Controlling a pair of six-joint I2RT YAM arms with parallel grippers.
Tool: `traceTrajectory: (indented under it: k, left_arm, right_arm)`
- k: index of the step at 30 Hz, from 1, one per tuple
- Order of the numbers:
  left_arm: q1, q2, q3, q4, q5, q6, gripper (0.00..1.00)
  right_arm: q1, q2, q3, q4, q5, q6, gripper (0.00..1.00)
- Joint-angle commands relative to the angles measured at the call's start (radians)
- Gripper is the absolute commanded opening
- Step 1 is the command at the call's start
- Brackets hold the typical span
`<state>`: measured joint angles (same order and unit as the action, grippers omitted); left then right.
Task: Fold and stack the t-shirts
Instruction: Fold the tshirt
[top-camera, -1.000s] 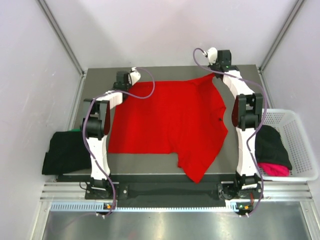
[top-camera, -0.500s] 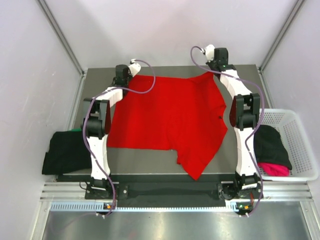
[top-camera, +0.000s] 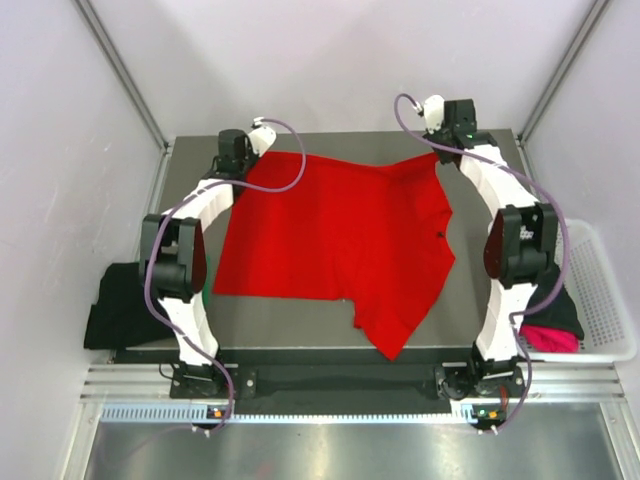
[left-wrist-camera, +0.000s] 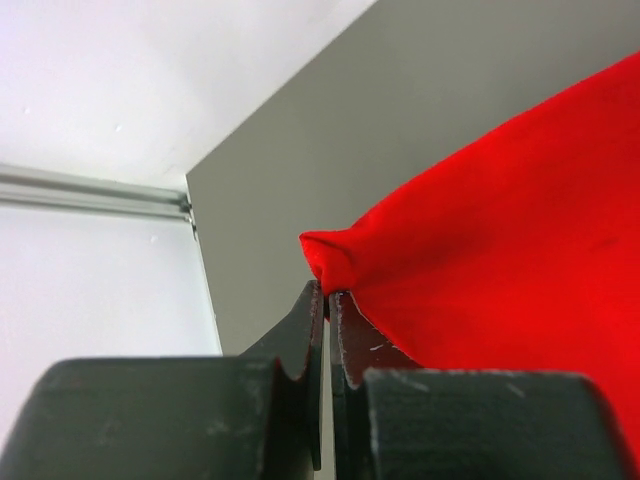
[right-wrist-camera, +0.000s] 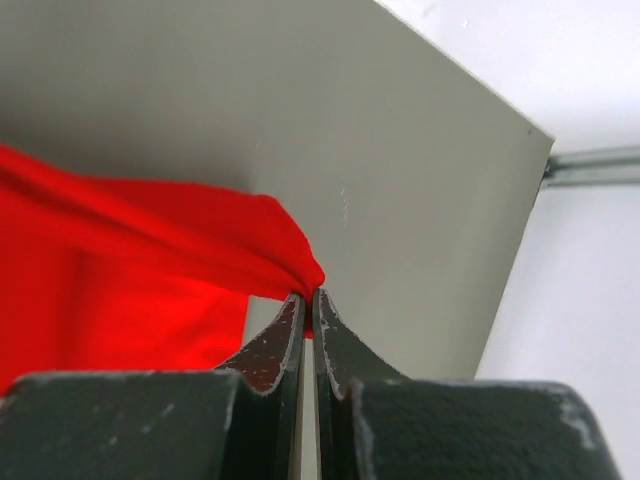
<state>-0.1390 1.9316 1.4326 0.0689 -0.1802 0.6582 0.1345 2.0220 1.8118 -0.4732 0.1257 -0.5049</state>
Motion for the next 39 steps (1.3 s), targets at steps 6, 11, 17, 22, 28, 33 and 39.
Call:
traceTrajectory:
  k: [6, 11, 17, 22, 28, 33, 39]
  left_arm:
    - [0.001, -0.189, -0.136, -0.021, 0.028, -0.022, 0.0]
    - [0.001, -0.264, -0.199, -0.029, 0.048, -0.023, 0.0]
    - [0.003, -0.31, -0.273, -0.04, 0.053, -0.009, 0.0]
    - [0.003, -0.329, -0.328, -0.038, 0.05, -0.008, 0.0]
    - [0.003, -0.359, -0.406, -0.041, 0.054, -0.025, 0.0]
    - [0.001, -0.347, -0.409, -0.064, 0.045, -0.04, 0.0]
    - [0.003, -0.344, -0.411, -0.086, 0.027, -0.031, 0.0]
  right_arm:
    - [-0.004, -0.267, -0.187, -0.096, -0.077, 0.098, 0.0]
    - [-0.004, -0.38, -0.288, -0.12, -0.096, 0.134, 0.0]
    - [0.005, -0.491, -0.408, -0.151, -0.123, 0.169, 0.0]
    - [0.008, -0.56, -0.493, -0.159, -0.152, 0.178, 0.0]
    - [0.027, -0.631, -0.581, -0.166, -0.19, 0.192, 0.0]
    - [0.042, -0.637, -0.647, -0.139, -0.196, 0.189, 0.0]
    - [0.047, -0.632, -0.651, -0.133, -0.213, 0.197, 0.0]
